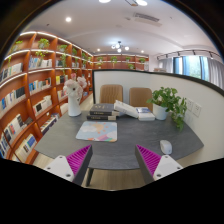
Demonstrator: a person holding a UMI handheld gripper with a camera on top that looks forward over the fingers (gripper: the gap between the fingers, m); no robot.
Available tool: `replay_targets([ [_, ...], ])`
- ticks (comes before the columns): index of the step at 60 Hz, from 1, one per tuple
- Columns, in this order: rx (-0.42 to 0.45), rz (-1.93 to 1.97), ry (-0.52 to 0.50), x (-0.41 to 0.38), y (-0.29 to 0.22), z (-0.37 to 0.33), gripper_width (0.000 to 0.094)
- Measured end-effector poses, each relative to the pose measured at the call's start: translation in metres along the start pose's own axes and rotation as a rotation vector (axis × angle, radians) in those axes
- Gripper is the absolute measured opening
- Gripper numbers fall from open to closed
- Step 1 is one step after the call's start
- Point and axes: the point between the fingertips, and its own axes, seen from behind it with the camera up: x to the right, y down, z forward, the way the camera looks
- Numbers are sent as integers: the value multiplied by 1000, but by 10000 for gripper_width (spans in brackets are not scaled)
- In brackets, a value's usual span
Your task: Arrange mouse
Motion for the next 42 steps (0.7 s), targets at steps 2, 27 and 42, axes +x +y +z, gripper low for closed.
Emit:
replay_targets([
  [2,-12,3,0,1,6,0,864],
  [27,-230,76,158,163,149,12,860],
  [42,-266,98,211,262,155,84,842],
])
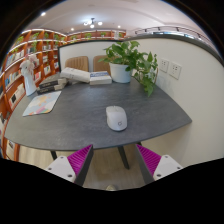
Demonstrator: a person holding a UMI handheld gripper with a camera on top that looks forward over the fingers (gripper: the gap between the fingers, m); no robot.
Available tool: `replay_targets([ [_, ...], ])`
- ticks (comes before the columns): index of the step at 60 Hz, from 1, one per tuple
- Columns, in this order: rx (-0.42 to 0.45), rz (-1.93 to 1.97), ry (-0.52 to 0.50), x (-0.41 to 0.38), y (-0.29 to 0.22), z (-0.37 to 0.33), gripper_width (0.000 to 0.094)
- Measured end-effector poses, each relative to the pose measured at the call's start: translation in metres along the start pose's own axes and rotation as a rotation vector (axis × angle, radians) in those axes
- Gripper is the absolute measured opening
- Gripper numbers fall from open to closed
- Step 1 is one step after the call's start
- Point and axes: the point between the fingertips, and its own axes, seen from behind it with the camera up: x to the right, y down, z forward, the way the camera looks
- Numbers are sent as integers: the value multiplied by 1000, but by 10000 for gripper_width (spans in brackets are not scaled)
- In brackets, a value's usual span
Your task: Arrange mouse
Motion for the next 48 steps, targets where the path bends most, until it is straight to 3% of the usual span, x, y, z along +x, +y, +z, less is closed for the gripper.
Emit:
replay_targets([
  [18,9,7,-55,7,-67,98,824],
  [29,-11,3,-53,2,-73,122,551],
  [45,-100,19,7,4,-70,125,359],
  [48,-128,27,40,4,-71,122,356],
])
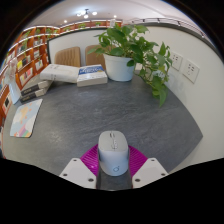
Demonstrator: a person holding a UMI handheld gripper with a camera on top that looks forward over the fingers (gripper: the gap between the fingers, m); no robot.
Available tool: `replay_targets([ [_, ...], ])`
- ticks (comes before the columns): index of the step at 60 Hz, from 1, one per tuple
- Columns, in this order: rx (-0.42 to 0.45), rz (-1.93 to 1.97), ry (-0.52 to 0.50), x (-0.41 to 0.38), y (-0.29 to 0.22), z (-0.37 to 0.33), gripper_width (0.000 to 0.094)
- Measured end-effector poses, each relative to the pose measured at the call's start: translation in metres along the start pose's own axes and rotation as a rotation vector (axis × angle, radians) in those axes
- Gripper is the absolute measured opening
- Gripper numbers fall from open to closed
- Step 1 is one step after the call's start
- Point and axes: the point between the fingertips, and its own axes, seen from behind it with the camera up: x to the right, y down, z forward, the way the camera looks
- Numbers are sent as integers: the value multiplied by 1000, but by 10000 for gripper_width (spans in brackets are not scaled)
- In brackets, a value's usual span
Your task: Arrange mouse
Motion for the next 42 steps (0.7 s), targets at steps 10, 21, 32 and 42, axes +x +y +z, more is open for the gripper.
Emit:
replay_targets([
  [10,113,16,107,-16,-82,-52,358],
  [21,333,28,115,-93,-223,-131,358],
  [32,400,-5,-1,-222,-285,-154,357],
  [42,301,-82,-106,-345,-240,-96,355],
])
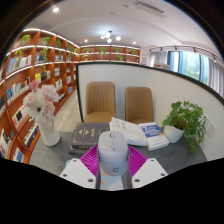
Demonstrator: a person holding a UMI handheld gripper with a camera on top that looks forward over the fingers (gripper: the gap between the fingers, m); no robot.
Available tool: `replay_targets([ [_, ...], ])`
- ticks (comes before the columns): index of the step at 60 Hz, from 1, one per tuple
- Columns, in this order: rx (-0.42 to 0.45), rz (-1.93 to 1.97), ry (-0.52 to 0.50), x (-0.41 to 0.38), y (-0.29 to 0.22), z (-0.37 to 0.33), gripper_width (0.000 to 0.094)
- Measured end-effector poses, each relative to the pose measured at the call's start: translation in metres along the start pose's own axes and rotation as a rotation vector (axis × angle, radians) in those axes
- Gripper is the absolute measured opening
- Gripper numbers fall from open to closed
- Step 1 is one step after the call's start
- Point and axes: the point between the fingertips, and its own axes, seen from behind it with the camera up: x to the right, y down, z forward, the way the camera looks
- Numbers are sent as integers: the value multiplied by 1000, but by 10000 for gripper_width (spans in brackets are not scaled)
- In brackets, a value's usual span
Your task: Arrange mouse
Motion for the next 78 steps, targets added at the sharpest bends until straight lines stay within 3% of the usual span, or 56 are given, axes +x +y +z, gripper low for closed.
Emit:
replay_targets([
  [11,-212,-18,-41,-56,122,63,356],
  [23,-312,-26,-35,-75,197,85,362],
  [31,-279,-25,-21,-76,196,88,387],
  [42,-291,38,-33,-77,198,88,543],
  [44,-310,49,-35,-77,199,86,621],
  [47,-332,53,-27,-74,198,83,854],
  [48,-331,51,-22,-73,196,81,877],
  [60,-248,46,-26,-61,143,39,866],
  [78,-122,-4,-76,-33,84,-86,864],
])
